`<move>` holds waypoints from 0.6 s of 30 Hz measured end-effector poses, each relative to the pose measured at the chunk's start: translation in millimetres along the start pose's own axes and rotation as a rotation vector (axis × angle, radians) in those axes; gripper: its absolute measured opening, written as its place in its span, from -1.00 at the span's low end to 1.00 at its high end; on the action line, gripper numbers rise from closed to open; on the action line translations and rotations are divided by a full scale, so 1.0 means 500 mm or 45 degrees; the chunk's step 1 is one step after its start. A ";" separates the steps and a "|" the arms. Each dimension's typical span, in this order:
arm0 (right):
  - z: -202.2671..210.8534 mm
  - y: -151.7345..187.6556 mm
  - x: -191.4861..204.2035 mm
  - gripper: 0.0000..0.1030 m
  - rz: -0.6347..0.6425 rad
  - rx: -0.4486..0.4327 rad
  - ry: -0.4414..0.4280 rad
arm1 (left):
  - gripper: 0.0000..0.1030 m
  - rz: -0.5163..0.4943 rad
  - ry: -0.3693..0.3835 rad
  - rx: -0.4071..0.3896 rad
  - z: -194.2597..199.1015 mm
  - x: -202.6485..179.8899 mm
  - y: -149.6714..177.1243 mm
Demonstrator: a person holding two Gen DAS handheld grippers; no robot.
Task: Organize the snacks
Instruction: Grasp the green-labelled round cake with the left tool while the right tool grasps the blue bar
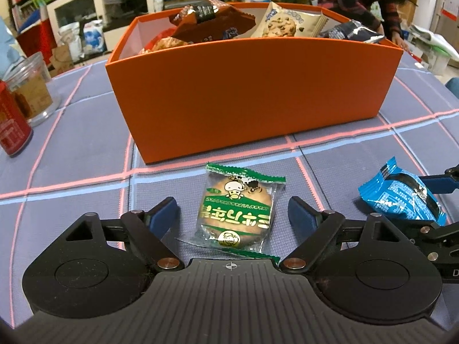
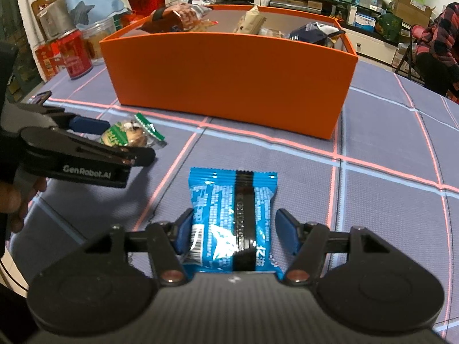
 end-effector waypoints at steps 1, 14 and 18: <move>0.000 0.000 0.000 0.29 0.000 0.000 -0.001 | 0.02 0.000 0.004 0.002 0.000 0.002 -0.001; 0.001 0.002 -0.003 0.29 -0.001 0.012 -0.003 | -0.27 -0.017 0.043 0.009 0.011 0.014 0.001; 0.008 0.000 0.001 -0.01 0.001 0.012 -0.015 | -0.79 -0.029 0.054 0.001 0.012 -0.002 -0.004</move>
Point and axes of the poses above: each gripper's, at about its wrist camera, not at the fingertips, and z roughly against the way its jaws point, x to its left, y to its underside, the point moved 2 cm from there along -z, roughly the way its jaws point, and after that the axes turned 6 degrees about -x, right-handed, at the moved point
